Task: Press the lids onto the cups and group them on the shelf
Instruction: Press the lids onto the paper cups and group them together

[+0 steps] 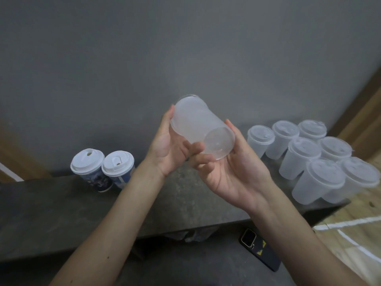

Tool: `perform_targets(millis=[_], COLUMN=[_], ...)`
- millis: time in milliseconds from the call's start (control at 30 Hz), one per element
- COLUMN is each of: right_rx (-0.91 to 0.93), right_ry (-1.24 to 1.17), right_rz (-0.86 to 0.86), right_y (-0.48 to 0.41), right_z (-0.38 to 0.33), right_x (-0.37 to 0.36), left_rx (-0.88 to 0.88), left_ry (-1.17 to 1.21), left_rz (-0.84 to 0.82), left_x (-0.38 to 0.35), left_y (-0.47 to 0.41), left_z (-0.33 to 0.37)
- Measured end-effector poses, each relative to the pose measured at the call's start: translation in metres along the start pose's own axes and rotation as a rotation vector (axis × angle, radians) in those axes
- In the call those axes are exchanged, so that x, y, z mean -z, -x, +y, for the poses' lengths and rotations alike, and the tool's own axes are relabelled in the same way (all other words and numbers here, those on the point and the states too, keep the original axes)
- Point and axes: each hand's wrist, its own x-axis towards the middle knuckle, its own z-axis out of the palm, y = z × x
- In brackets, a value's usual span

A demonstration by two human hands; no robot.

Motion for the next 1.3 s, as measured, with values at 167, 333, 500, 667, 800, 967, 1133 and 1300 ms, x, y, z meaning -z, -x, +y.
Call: perform_targets(millis=[167, 333, 500, 667, 800, 967, 1133, 1300], right_rx=[-0.010, -0.006, 0.011, 0.032, 0.049, 0.006, -0.005, -0.012], right_ry=[0.216, 0.448, 0.452, 0.862, 0.994, 0.895, 0.878, 1.108], right_rz=[0.172, 0.235, 0.250, 0.368, 0.391, 0.373, 0.358, 0.451], right_y=[0.001, 0.001, 0.000, 0.004, 0.001, -0.002, -0.010, -0.002], right_z=[0.003, 0.005, 0.003, 0.005, 0.003, -0.011, -0.036, -0.036], right_x=[0.000, -0.004, -0.005, 0.002, 0.002, 0.007, -0.001, 0.013], left_rx=[-0.016, 0.036, 0.020, 0.004, 0.006, 0.001, 0.001, -0.188], left_ry=[-0.012, -0.113, -0.120, -0.165, -0.237, -0.084, 0.011, -0.004], left_rz=[0.055, 0.037, 0.043, 0.048, 0.089, 0.163, 0.086, 0.202], left_x=[0.009, 0.001, 0.001, 0.005, -0.001, 0.006, 0.017, 0.010], left_y=[-0.005, -0.008, -0.018, -0.021, -0.027, -0.033, -0.042, -0.039], left_z=[0.008, 0.019, 0.010, 0.024, 0.020, 0.005, -0.014, -0.016])
